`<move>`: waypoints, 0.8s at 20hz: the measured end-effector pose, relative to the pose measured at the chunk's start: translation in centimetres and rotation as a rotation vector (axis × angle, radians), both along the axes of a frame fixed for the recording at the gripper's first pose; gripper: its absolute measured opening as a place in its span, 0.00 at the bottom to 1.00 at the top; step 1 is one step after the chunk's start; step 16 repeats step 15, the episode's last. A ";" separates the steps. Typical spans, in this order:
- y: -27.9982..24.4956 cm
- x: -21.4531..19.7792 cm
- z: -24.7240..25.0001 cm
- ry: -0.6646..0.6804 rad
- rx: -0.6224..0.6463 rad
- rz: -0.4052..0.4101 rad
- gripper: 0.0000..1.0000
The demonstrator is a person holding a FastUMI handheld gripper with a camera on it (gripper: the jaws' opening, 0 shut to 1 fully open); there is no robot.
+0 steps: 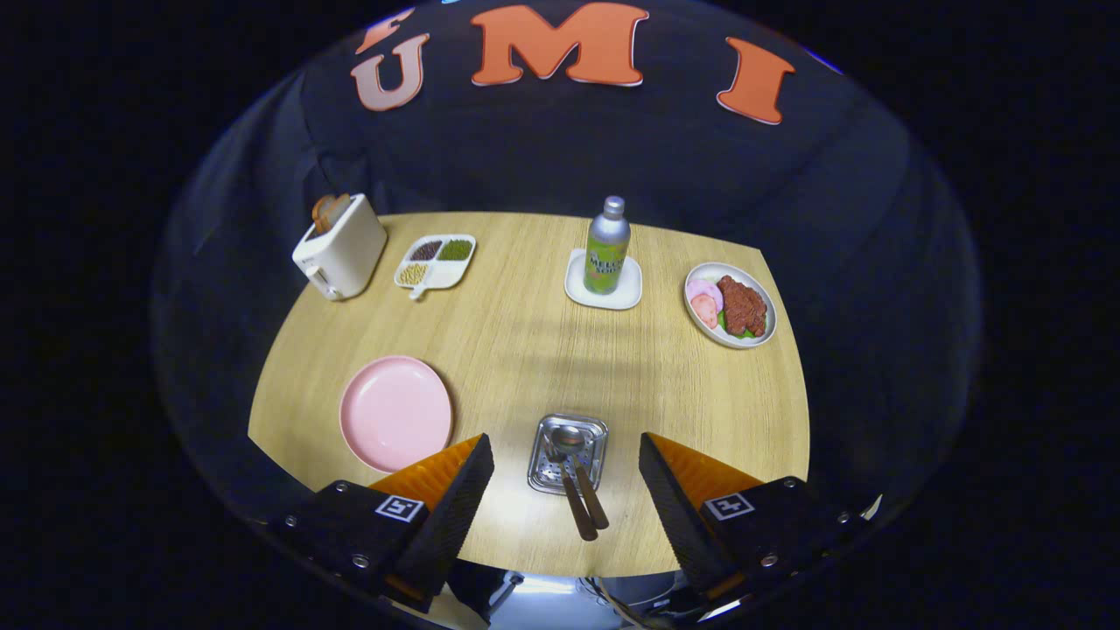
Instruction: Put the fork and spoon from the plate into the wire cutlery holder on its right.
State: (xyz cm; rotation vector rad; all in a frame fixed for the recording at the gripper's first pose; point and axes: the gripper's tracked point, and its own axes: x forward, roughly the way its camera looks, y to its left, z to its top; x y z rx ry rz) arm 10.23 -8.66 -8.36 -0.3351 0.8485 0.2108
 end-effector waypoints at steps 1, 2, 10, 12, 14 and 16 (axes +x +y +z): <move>0.4 0.0 1.5 -0.051 0.022 0.000 1.00; 0.8 -0.2 2.8 -0.098 0.042 0.004 1.00; 2.2 -2.2 10.3 -0.373 0.169 -0.007 1.00; 2.2 -2.5 11.5 -0.425 0.204 -0.024 1.00; 2.1 -2.7 12.1 -0.460 0.224 -0.035 1.00; 1.9 -2.7 12.2 -0.474 0.228 -0.045 1.00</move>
